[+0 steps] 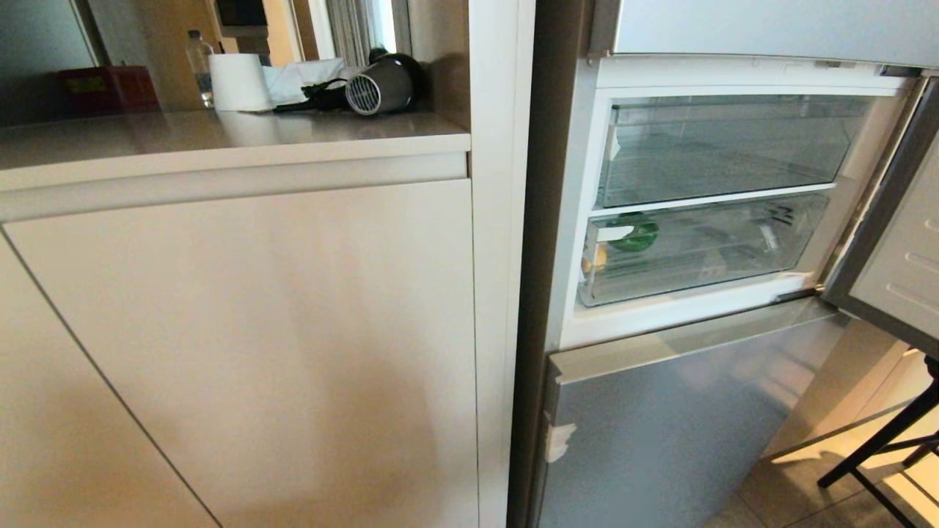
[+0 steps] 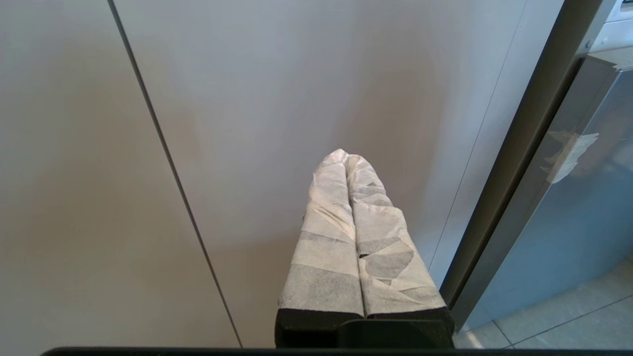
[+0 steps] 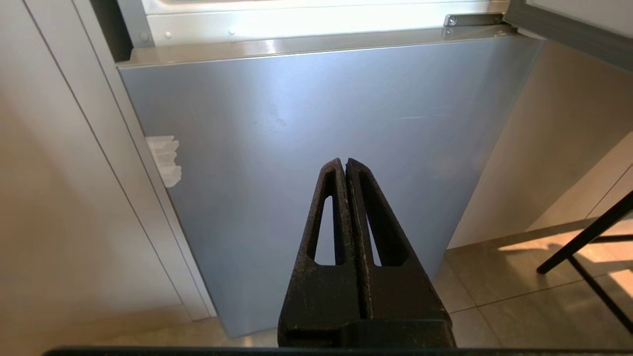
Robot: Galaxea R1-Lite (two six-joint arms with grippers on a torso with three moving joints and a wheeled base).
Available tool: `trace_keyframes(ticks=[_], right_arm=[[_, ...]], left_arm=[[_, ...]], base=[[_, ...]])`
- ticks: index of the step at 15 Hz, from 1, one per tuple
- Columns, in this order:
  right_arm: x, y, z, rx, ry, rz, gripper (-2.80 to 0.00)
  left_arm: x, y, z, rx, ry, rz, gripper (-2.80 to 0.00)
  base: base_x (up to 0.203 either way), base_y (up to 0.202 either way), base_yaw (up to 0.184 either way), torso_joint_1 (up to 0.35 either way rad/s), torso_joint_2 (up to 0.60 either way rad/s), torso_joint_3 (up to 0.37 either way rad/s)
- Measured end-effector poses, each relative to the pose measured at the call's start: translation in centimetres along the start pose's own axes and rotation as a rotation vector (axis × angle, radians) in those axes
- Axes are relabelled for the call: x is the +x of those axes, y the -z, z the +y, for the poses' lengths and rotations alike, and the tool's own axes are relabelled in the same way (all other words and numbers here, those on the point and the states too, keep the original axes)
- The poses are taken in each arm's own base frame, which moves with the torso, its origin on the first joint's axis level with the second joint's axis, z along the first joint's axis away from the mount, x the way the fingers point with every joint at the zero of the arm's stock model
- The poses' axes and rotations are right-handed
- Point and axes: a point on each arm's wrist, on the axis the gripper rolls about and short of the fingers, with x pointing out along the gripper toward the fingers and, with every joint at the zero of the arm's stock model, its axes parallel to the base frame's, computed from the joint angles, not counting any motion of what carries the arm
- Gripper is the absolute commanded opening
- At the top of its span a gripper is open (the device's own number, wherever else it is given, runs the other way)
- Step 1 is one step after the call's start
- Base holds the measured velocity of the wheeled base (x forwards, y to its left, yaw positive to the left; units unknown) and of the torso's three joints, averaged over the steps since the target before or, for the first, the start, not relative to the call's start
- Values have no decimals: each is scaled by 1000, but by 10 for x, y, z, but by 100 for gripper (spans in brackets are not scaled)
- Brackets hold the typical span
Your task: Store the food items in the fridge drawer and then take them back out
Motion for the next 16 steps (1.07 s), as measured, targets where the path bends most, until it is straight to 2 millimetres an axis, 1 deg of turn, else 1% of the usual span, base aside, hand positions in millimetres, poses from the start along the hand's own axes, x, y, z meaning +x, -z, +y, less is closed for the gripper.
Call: trace_keyframes(ticks=[3, 5, 6, 7, 8, 10, 11, 12, 14, 16], right_arm=[[0, 0, 0, 1, 3, -1, -280], [-2, -7, 0, -3, 23, -14, -280], [-5, -19, -1, -2, 33, -44, -280], [-6, -27, -1, -1, 39, -41, -280], [-5, -40, -1, 5, 41, -33, -280], [7, -64, -1, 28, 36, 32, -280], [18, -76, 0, 41, 25, 73, -280], [34, -87, 0, 52, 10, 114, 0], [69, -102, 1, 68, -7, 173, 0], [111, -109, 1, 76, -13, 209, 0]], left_arm=[[0, 0, 0, 0, 0, 0, -280], [0, 0, 0, 0, 0, 0, -280], [0, 0, 0, 0, 0, 0, -280], [0, 0, 0, 0, 0, 0, -280], [0, 0, 0, 0, 0, 0, -280], [0, 0, 0, 0, 0, 0, -280], [0, 0, 0, 0, 0, 0, -280], [0, 0, 0, 0, 0, 0, -280], [0, 0, 0, 0, 0, 0, -280], [0, 0, 0, 0, 0, 0, -280]], base=[[0, 0, 0, 0, 0, 0], [0, 0, 0, 0, 0, 0], [0, 0, 0, 0, 0, 0], [0, 0, 0, 0, 0, 0], [0, 0, 0, 0, 0, 0], [0, 0, 0, 0, 0, 0], [0, 0, 0, 0, 0, 0], [0, 0, 0, 0, 0, 0], [0, 0, 0, 0, 0, 0], [0, 0, 0, 0, 0, 0]])
